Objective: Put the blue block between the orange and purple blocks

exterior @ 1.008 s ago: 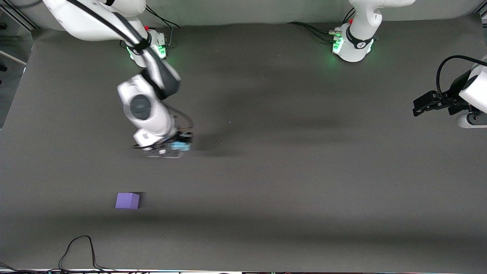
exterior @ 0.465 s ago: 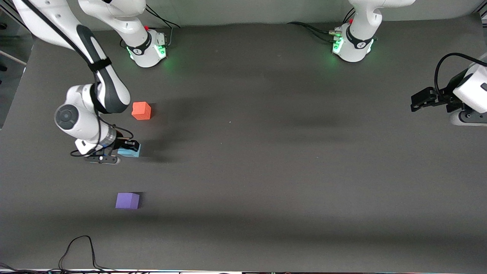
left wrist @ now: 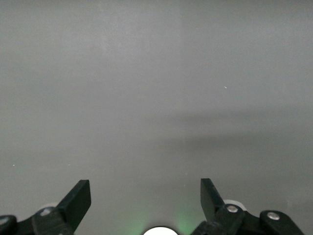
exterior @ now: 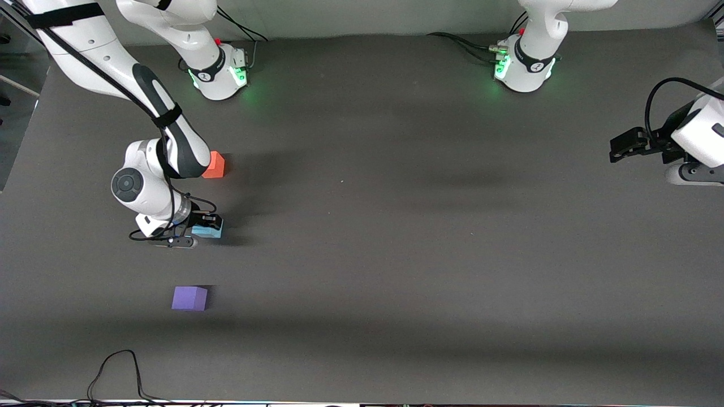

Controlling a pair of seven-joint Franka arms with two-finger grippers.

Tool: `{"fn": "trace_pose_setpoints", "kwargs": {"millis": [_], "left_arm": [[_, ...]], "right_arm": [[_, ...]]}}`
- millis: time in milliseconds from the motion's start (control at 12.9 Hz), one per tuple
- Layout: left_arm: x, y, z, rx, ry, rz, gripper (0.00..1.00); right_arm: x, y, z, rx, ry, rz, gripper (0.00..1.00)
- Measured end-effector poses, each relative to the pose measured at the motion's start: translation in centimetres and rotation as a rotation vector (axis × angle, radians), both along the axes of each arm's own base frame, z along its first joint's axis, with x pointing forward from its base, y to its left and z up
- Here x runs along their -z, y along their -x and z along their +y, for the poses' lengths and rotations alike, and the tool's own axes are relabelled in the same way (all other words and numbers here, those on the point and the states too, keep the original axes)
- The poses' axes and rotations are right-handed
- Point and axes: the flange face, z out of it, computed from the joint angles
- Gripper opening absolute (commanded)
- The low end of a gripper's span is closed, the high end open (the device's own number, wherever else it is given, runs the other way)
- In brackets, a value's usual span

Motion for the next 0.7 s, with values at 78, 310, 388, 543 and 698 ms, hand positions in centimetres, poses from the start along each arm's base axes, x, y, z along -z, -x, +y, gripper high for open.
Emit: {"fn": "trace_pose_setpoints", "kwargs": {"millis": [78,310,388,543,698], "left_arm": [[0.0,0.0,0.0,0.0,0.0,0.0,1.0],[0.0,0.0,0.0,0.0,0.0,0.001,1.0],[0.0,0.0,0.0,0.0,0.0,0.001,1.0],[0.0,0.0,0.0,0.0,0.001,0.001,1.0],[0.0,0.0,0.0,0.0,0.001,0.0,1.0]], "right_arm": [[-1.1,-0.3,0.0,0.0,0.001,-0.006,1.0],[-10.3,-1.3,-0.4,0.006,0.014,-0.06,1.0],[-14.7,-1.1,-0.7,0.011,0.02,-0.094,1.0],[-23.7,0.6,-1.0,0.019,0.029,-0.154,1.0],[-31.2,3.1,-1.1,0.028,0.035,-0.169,1.0]]}}
